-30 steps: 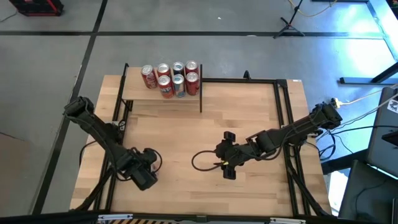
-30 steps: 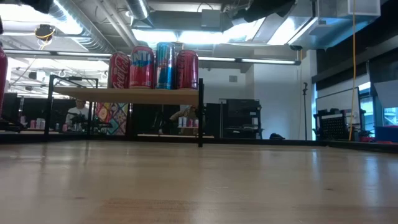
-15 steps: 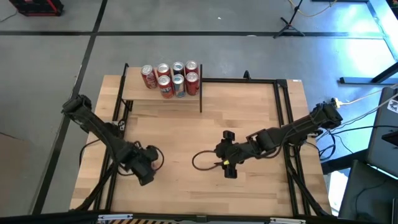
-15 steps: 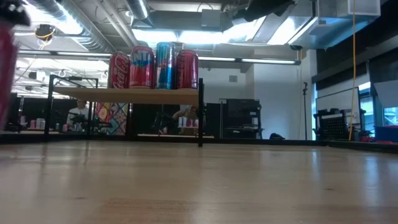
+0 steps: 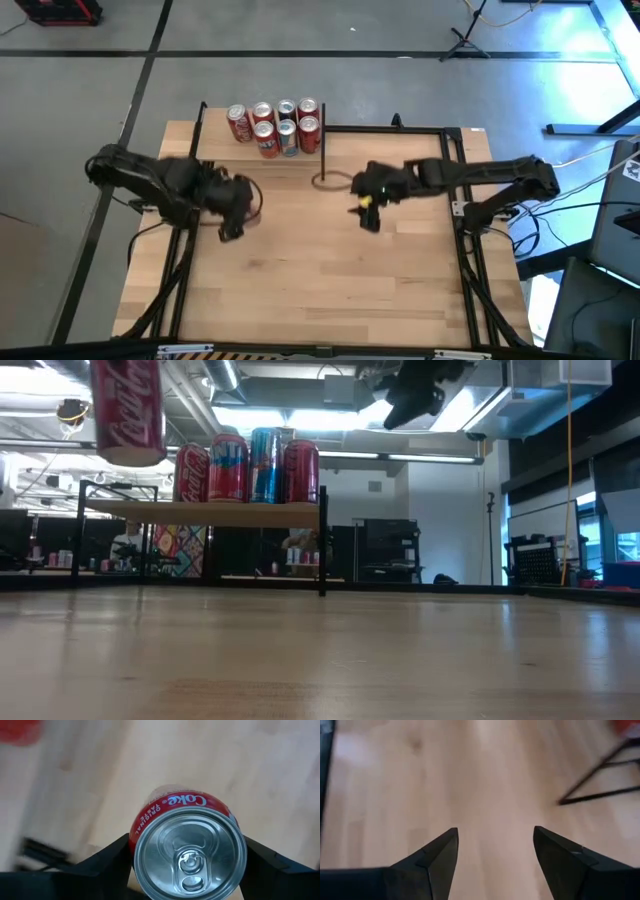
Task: Place canned beverage on shelf
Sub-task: Put the red-white soda can on the shelf aligned with the other red-white soda can
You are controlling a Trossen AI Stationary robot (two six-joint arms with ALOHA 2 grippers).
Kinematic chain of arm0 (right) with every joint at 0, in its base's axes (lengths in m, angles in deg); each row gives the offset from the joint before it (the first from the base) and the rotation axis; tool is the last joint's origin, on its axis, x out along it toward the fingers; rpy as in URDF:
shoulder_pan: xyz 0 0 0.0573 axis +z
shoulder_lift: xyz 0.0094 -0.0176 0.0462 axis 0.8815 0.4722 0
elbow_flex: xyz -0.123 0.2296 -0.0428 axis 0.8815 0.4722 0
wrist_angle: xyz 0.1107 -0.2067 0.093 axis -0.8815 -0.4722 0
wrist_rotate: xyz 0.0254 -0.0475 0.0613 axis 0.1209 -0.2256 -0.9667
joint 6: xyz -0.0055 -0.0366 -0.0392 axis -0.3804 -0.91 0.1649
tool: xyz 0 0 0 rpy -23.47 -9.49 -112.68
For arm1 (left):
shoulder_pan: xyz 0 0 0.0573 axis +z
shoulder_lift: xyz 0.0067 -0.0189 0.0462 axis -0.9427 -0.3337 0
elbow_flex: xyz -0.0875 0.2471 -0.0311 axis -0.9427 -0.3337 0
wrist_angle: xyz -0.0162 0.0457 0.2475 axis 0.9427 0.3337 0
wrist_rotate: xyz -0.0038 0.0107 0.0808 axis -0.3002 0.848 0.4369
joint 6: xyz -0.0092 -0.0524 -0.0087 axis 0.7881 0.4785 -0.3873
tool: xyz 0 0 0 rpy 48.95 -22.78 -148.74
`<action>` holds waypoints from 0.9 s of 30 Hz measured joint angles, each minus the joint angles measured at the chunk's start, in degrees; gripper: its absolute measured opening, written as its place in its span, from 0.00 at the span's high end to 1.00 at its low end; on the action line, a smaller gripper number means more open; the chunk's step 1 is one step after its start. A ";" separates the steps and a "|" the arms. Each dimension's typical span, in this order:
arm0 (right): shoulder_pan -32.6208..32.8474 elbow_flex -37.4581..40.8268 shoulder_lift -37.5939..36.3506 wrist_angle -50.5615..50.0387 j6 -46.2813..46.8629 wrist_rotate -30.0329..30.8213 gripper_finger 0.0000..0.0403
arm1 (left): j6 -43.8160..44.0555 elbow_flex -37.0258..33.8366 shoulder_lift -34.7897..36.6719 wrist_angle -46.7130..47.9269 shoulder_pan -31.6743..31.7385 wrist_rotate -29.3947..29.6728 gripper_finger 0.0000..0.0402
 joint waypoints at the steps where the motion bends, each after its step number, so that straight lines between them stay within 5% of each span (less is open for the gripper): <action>1: -1.37 0.00 -0.37 -0.33 -0.34 0.01 0.38 | -2.07 0.74 0.27 1.26 1.95 0.30 0.34; 15: -14.89 0.00 -1.83 -1.07 -11.58 -7.33 0.38 | -26.45 4.02 2.64 2.73 29.85 -0.65 0.34; 27: -23.03 0.00 -1.81 -2.13 -19.24 -13.52 0.38 | -40.95 4.02 0.13 -1.15 53.10 -9.68 0.34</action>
